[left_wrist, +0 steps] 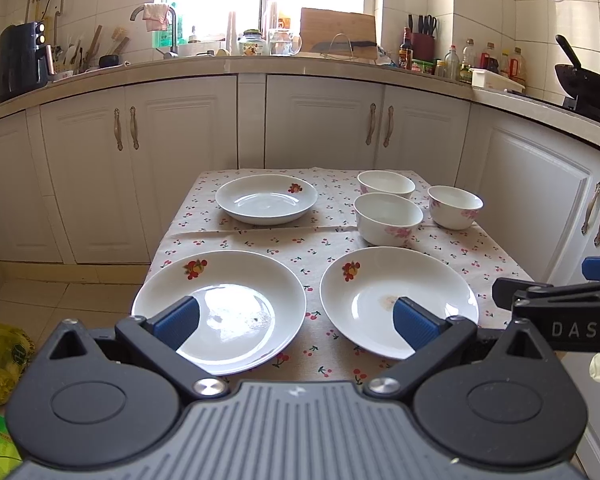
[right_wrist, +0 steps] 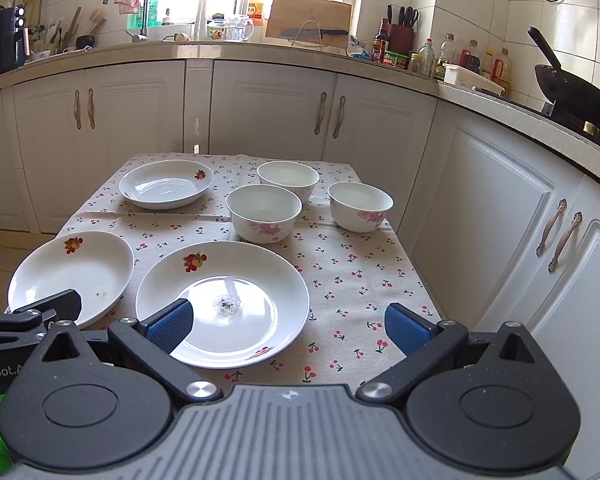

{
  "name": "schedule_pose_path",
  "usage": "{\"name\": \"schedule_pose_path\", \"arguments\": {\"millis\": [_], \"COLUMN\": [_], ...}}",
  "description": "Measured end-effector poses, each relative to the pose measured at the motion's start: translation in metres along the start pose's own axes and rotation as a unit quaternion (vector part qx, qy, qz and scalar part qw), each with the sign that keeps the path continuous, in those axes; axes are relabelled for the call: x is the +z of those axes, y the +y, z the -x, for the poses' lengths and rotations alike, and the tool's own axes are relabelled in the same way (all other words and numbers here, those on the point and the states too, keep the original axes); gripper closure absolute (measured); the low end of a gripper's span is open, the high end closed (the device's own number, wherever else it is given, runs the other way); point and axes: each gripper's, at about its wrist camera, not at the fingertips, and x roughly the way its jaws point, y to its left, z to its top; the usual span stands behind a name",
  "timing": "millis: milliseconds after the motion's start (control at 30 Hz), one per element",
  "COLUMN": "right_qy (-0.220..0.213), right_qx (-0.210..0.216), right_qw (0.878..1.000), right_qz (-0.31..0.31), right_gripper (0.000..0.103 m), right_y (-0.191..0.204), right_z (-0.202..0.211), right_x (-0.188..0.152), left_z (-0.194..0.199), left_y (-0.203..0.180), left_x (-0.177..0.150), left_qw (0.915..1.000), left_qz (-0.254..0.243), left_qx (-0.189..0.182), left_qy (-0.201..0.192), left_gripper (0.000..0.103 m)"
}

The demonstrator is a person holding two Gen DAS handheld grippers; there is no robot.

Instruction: Organize plates and bowls

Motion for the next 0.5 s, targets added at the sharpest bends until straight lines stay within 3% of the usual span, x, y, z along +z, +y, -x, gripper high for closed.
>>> {"name": "schedule_pose_path", "arguments": {"millis": [500], "right_qy": [-0.001], "right_qx": [-0.005], "right_qw": [1.000], "right_qz": [0.003], "right_gripper": [0.000], "right_y": [0.0015], "right_z": [0.0012], "right_x": [-0.0001], "left_z": [0.0013], "left_y": [0.0012], "left_x": [0.0005], "left_qw": [1.0000], "left_qz": [-0.001], "left_qx": [-0.002], "left_qy": [-0.001], "left_gripper": [0.001]}}
